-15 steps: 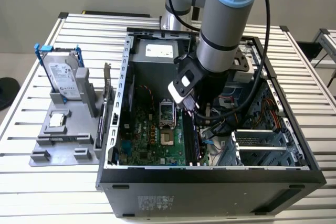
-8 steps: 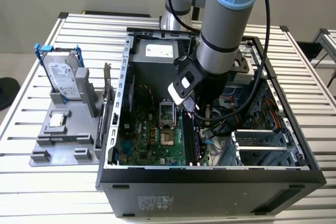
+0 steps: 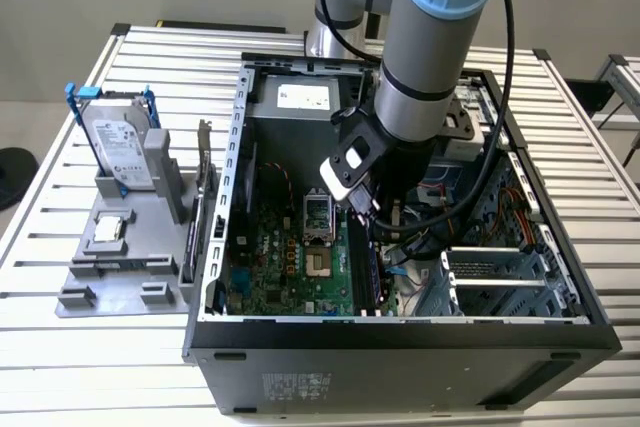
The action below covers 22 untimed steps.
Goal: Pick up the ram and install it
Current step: 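Press down the ram until it locks into place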
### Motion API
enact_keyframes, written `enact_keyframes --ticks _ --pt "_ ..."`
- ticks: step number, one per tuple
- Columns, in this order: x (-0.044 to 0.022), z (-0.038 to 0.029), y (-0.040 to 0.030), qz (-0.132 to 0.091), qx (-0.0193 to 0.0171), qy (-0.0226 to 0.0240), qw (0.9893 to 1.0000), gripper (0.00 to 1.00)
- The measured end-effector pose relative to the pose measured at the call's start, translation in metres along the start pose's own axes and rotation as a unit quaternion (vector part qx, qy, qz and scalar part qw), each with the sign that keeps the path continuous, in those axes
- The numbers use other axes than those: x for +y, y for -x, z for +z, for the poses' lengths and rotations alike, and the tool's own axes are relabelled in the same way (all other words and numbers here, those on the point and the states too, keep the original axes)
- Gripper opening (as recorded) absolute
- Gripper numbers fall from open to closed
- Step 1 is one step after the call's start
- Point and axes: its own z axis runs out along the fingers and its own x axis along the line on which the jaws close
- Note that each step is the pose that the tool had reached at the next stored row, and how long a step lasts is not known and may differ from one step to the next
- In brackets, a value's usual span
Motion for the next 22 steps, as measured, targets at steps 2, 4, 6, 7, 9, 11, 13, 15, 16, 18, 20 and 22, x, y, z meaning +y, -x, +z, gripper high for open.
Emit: enact_keyframes --ticks 2,4,6,7,9,11,13,15,16,18,20,22 --pt "0.0 0.0009 0.0 0.0 0.0 0.0 1.0 0.0" --pt "0.0 0.0023 0.0 0.0 0.0001 0.0 1.0 0.0" --pt "0.0 0.0035 0.0 0.0 0.0001 0.0 1.0 0.0" --pt "0.0 0.0041 0.0 0.0 0.0001 0.0 1.0 0.0" --pt "-0.0001 0.0052 0.0001 0.0 0.0001 0.0 1.0 0.0" --pt "-0.0001 0.0066 0.0001 0.0 0.0001 0.0 1.0 0.0" --pt "-0.0001 0.0079 0.0002 0.0 0.0001 0.0 1.0 0.0" --pt "-0.0001 0.009 0.0002 0.0 0.0005 -0.0001 1.0 0.0" --pt "-0.0001 0.0097 0.0002 0.0 0.0009 -0.0001 1.0 0.0" --pt "-0.0001 0.0109 0.0002 0.0 0.0015 -0.0001 1.0 0.0" --pt "-0.0002 0.0123 0.0002 0.0 0.0023 -0.0001 1.0 0.0" --pt "-0.0002 0.0137 0.0003 0.0 0.0031 -0.0002 1.0 0.0"
